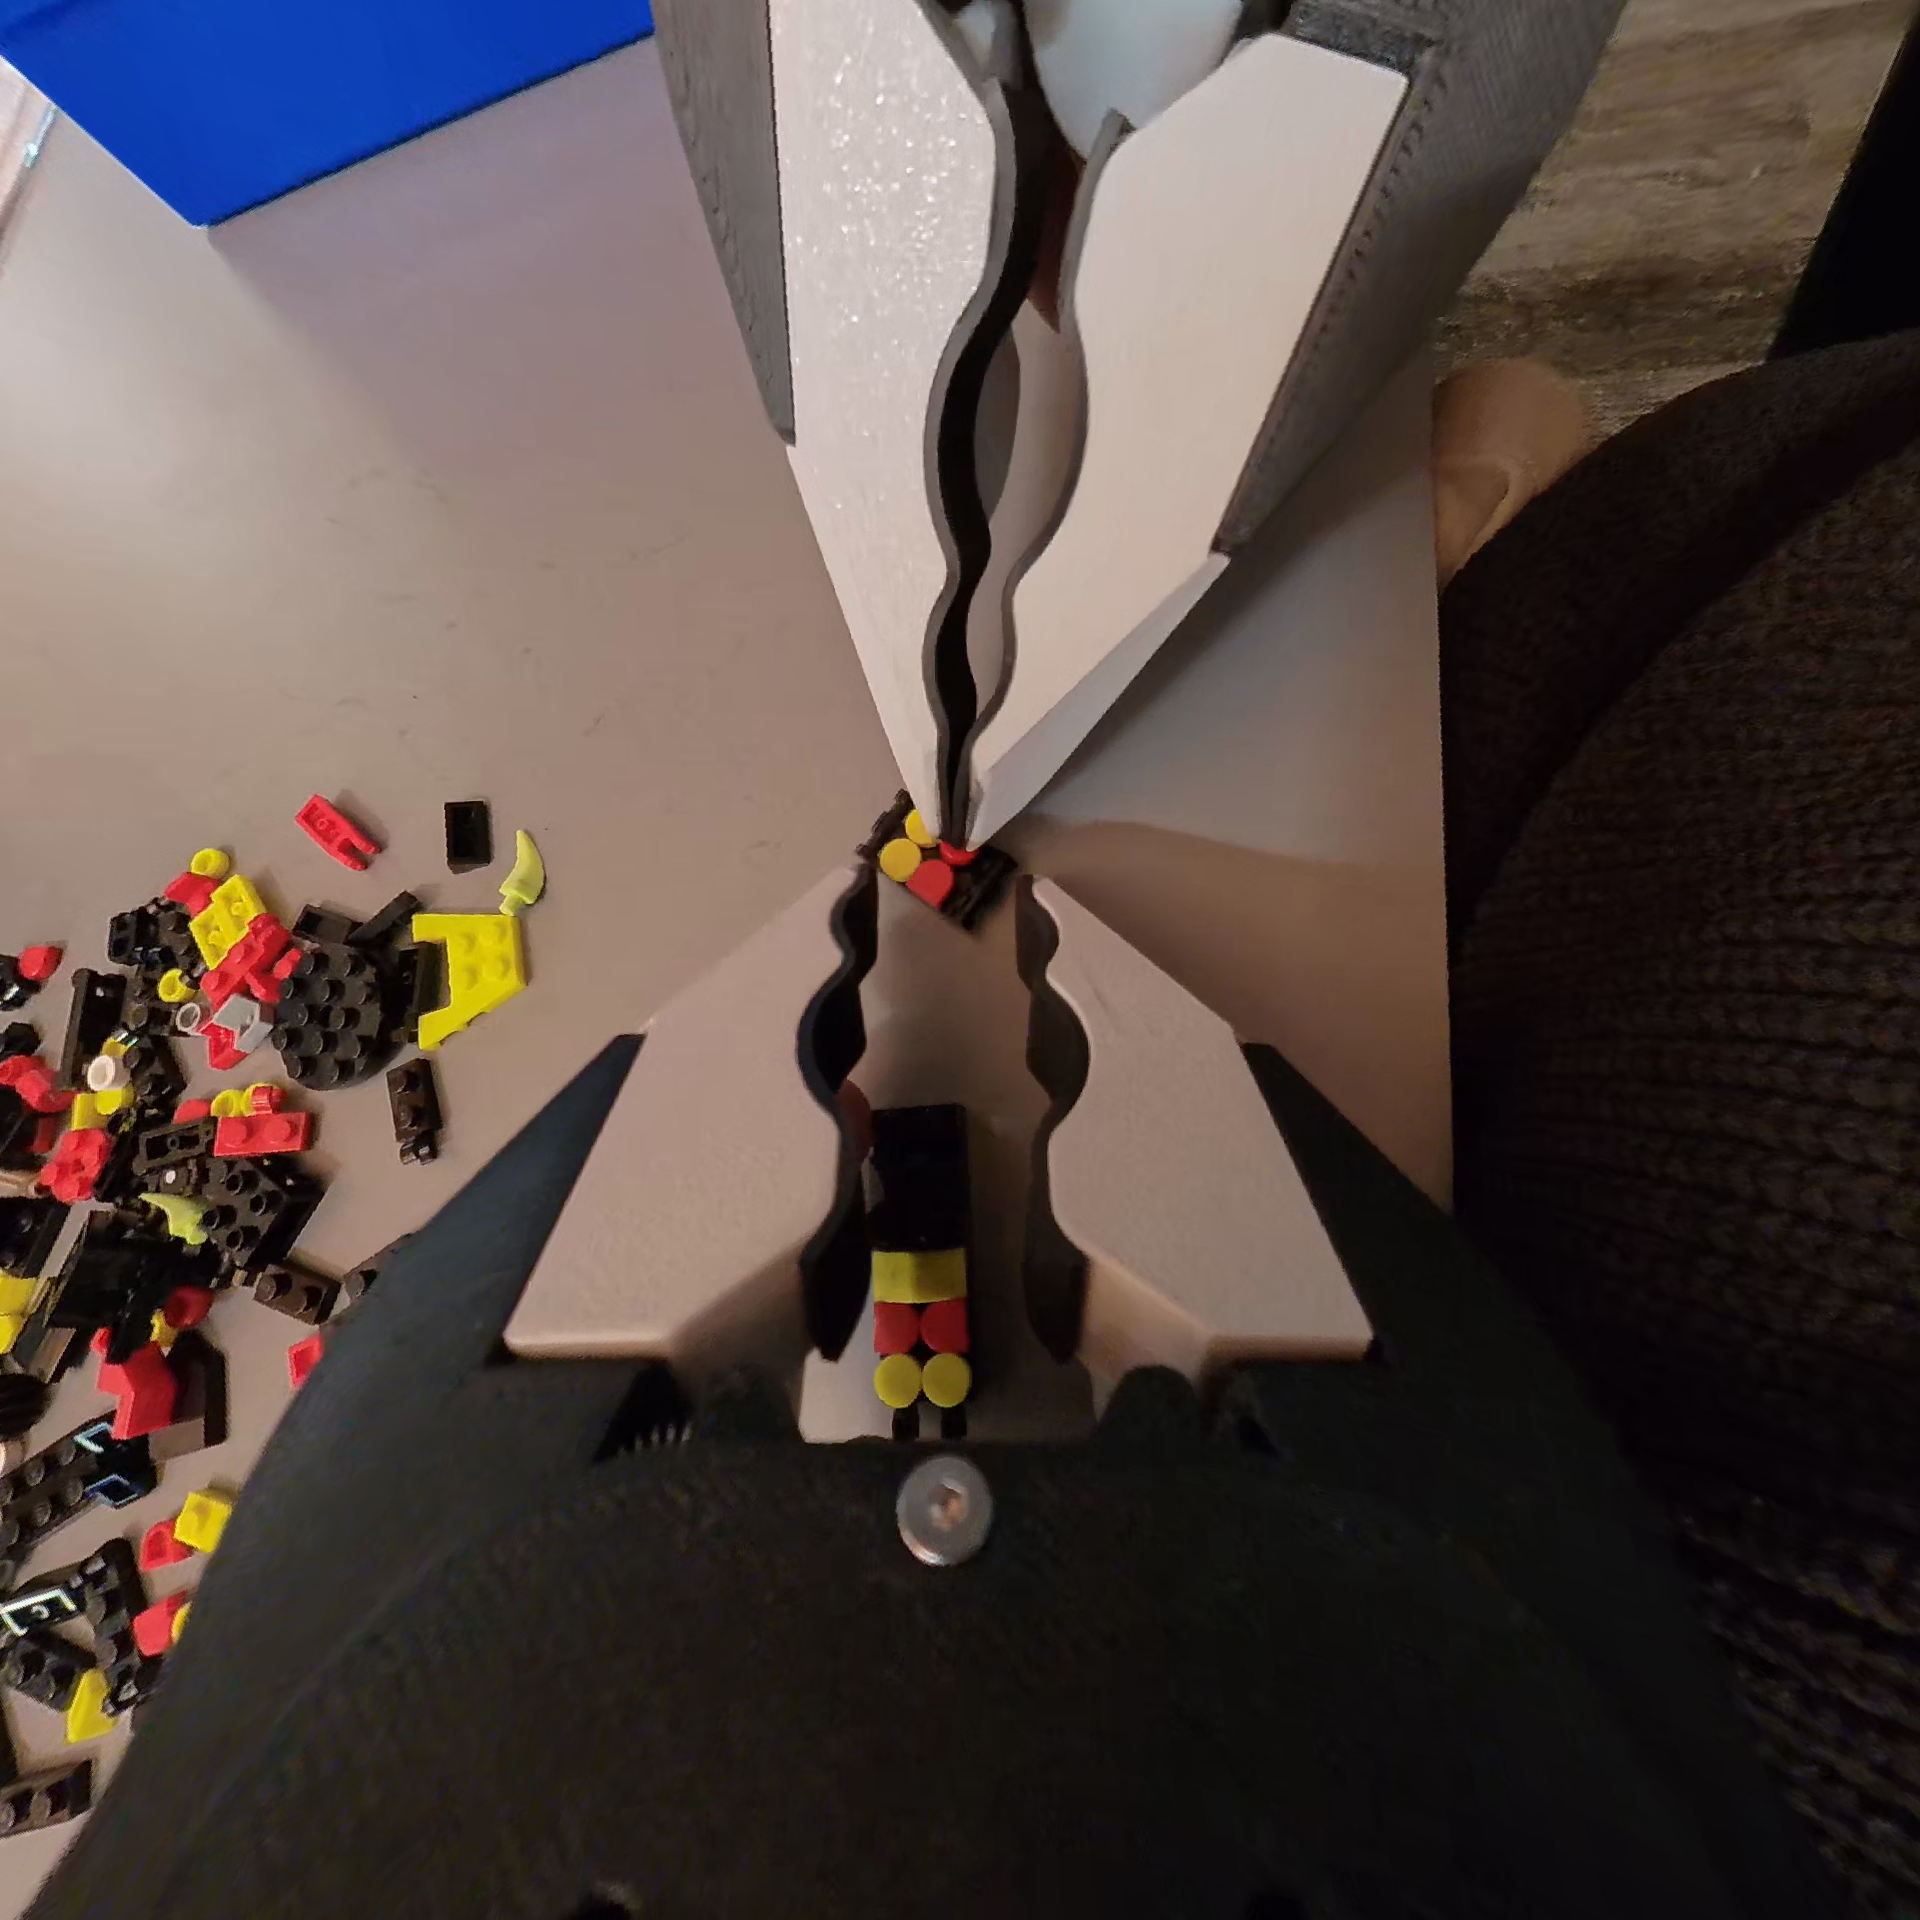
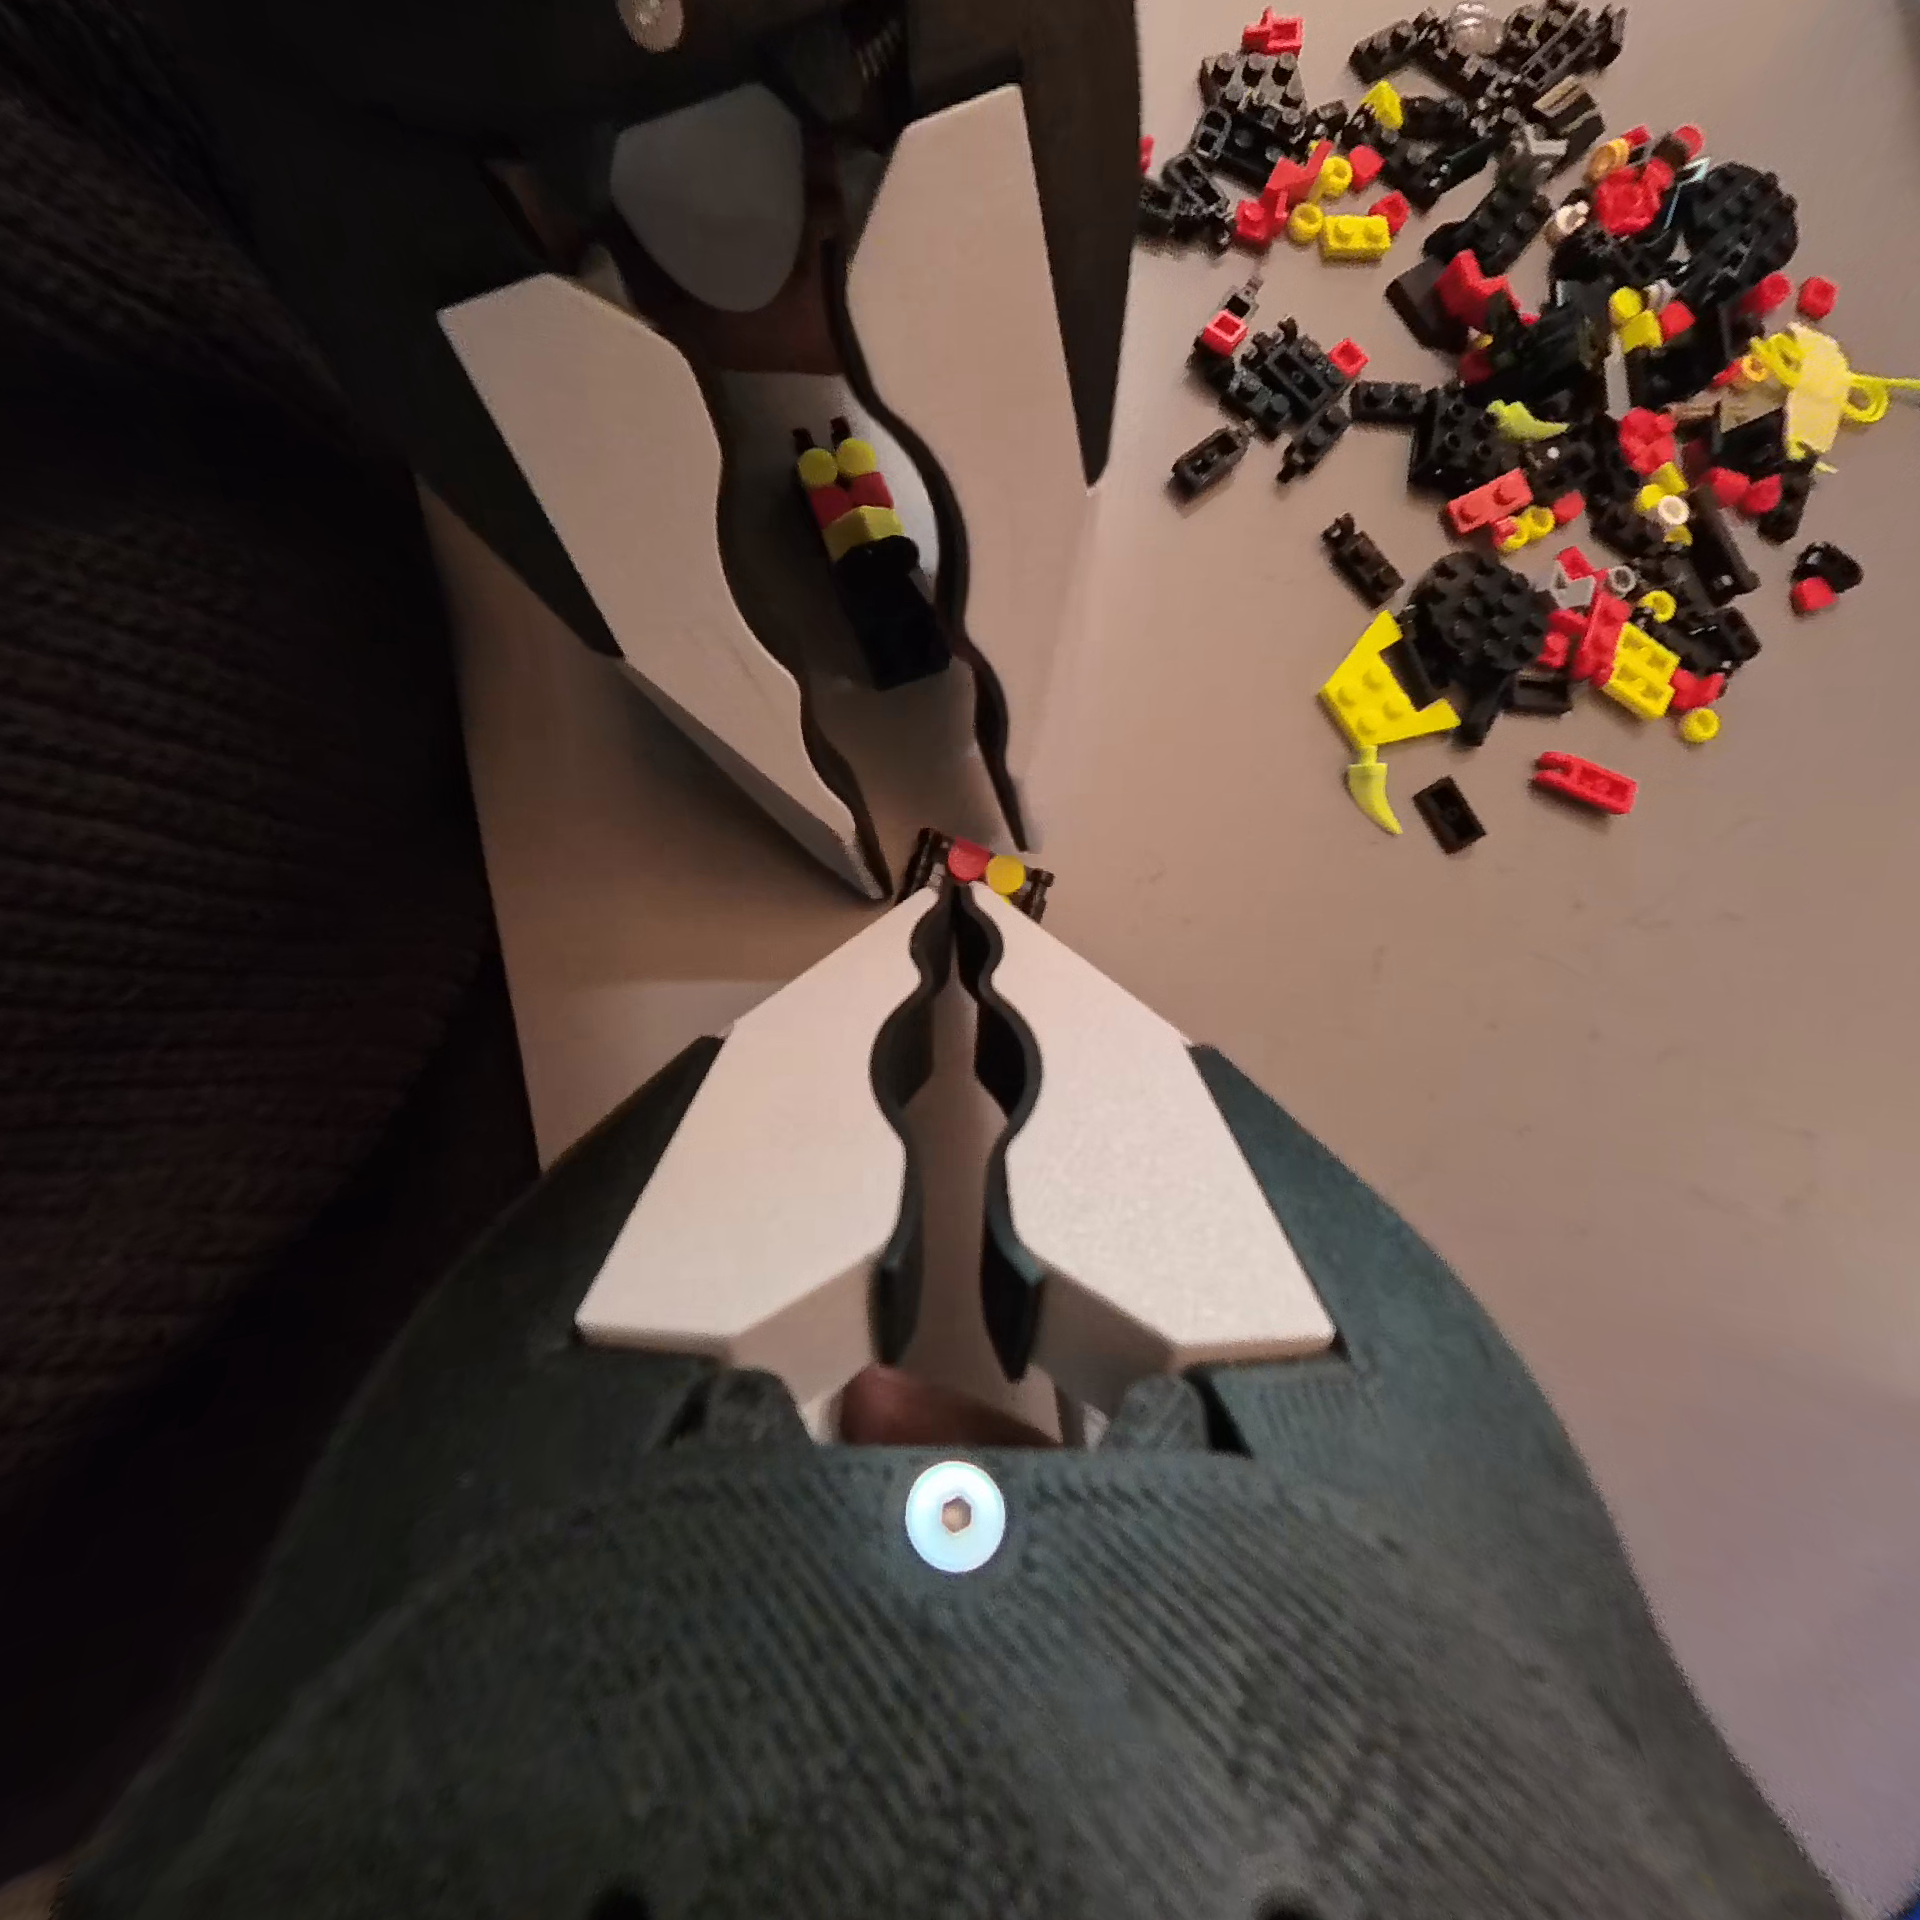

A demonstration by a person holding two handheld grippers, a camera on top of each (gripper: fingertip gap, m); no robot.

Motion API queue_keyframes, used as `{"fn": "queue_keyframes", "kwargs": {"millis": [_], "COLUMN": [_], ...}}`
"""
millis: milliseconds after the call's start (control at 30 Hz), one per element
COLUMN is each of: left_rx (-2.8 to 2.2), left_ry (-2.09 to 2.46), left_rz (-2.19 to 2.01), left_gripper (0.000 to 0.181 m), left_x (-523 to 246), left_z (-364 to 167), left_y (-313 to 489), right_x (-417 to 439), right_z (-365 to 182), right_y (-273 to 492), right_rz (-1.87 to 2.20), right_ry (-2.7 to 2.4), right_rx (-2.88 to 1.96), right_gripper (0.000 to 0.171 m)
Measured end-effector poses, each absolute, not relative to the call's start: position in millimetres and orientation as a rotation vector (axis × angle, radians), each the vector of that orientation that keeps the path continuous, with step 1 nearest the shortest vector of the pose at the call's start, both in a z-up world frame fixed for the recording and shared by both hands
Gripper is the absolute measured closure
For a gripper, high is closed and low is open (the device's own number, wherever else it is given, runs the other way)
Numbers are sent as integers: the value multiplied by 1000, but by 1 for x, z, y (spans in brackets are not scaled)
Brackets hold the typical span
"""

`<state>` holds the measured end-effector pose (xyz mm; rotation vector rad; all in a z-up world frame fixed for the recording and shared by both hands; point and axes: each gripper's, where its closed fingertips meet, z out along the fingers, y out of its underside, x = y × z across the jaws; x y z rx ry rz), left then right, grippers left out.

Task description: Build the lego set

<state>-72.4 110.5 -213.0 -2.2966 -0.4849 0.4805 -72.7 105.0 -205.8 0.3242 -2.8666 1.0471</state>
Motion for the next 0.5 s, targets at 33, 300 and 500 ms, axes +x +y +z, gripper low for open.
{"fn": "queue_keyframes", "kwargs": {"millis": [33, 300, 500], "left_rx": [-2298, -2295, -2293], "left_ry": [-483, -494, -499], "left_rz": [479, 472, 469], "left_gripper": [159, 164, 166], "left_x": [-72, -73, -74], "left_z": [-213, -213, -213], "left_y": [111, 110, 109], "right_x": [-73, -74, -75], "right_z": [-206, -206, -206], "right_y": [105, 105, 104], "right_rz": [1049, 1051, 1046], "right_ry": [-2873, -2930, -2958], "right_rx": [311, 200, 117], "right_gripper": [171, 171, 171]}}
